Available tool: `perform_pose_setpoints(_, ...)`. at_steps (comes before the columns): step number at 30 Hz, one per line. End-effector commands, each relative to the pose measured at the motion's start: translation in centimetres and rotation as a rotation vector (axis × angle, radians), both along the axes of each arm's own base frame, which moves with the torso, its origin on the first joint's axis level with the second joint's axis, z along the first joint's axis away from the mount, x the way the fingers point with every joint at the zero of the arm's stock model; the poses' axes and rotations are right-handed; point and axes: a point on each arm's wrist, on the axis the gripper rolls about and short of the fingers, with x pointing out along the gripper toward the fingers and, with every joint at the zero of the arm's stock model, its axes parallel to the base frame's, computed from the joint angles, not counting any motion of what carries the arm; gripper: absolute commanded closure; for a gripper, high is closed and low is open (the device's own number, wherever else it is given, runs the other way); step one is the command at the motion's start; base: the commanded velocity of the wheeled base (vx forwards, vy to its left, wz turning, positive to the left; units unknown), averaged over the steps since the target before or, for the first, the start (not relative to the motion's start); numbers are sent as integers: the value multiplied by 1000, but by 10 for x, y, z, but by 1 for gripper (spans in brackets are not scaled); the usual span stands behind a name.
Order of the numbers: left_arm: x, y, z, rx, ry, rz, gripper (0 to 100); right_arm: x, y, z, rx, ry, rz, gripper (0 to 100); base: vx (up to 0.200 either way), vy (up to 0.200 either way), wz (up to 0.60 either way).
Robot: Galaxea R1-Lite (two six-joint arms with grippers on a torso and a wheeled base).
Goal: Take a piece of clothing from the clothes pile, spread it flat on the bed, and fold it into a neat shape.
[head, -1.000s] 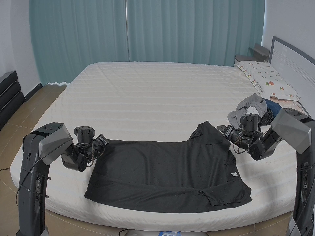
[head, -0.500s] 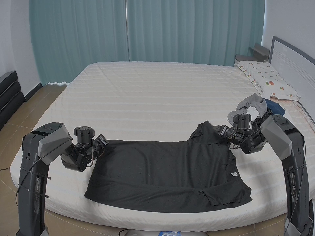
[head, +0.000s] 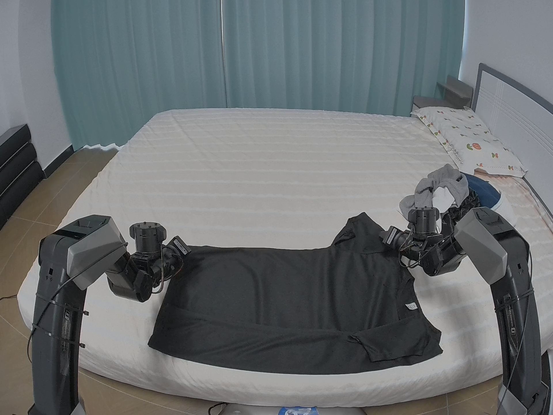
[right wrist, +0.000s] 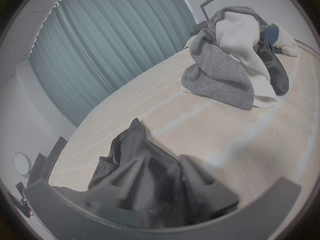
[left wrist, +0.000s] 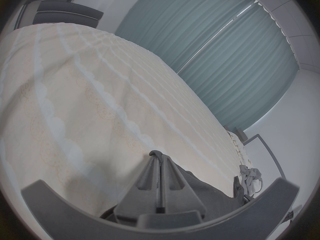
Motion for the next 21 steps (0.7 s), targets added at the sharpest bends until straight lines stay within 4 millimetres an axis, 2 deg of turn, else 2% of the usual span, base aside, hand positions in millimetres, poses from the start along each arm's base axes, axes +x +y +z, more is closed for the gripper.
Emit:
perform_pose_setpoints(1,0,0,1,0,-1,2,100,0,-5,1,3,-7,-10,100,0,0,0)
perform_pose_setpoints(13,2,11,14,-2,-33,31,100,-7,-9,19,19,-125,-7,100,0,0,0)
perform_pose_setpoints(21,2,20,23,0,-51,51,100,-11,-9,22,26,-166,13,100,0,0,0)
